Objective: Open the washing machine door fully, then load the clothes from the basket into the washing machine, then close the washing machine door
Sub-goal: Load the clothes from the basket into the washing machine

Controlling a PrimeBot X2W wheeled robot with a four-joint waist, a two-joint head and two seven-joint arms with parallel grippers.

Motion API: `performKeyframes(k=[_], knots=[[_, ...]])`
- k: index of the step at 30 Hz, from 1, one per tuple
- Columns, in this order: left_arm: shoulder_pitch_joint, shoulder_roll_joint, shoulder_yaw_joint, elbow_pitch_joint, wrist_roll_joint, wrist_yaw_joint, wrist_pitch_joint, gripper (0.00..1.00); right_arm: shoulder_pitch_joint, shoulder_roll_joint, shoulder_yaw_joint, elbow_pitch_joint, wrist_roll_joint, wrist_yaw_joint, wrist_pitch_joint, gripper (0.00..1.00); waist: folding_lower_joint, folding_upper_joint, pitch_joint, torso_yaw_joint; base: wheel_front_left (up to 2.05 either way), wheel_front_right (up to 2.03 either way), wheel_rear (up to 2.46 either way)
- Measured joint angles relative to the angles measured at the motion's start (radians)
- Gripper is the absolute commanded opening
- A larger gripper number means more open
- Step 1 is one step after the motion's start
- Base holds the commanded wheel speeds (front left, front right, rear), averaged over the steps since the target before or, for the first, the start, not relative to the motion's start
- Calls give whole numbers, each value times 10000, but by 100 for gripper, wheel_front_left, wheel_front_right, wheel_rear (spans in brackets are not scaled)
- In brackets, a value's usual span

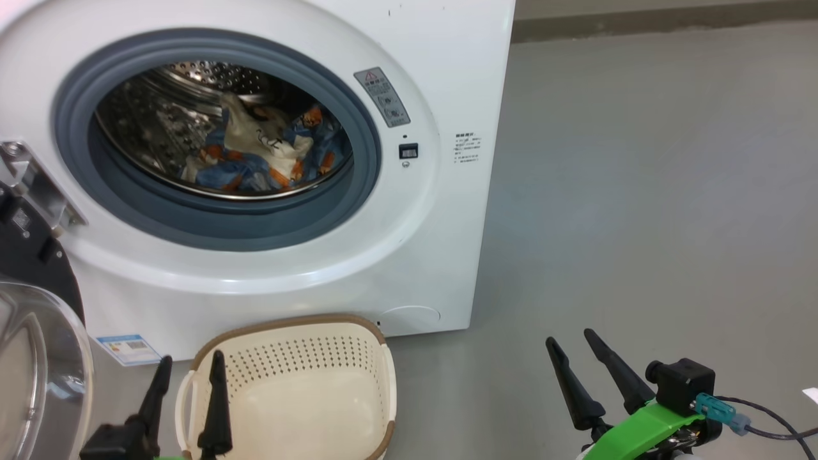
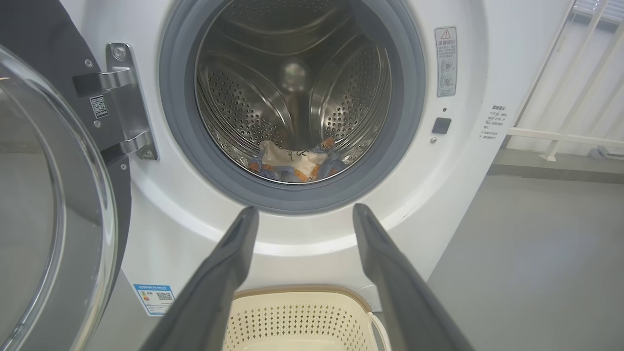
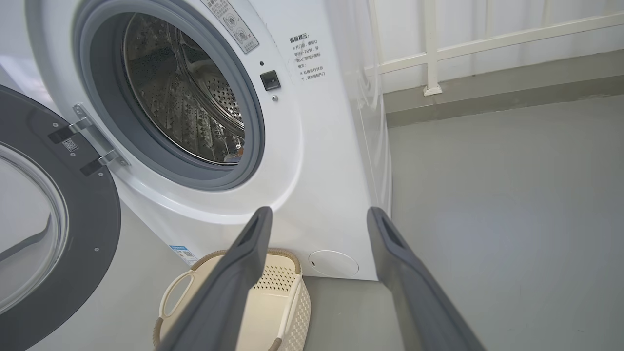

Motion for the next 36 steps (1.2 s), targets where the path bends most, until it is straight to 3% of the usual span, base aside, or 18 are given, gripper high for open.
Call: performKeyframes(k=[16,36], knots=[[1120,21,-157,-570,-313,579,6,100,348,-58,-384,-663,-535,0,-2,100,0,0,-336,-20,0,0,0],[1120,23,-59,-575,-313,756,6,100,353,100,-725,-1170,-1166,0,-2,100,1,0,-160,-138,0,0,0]])
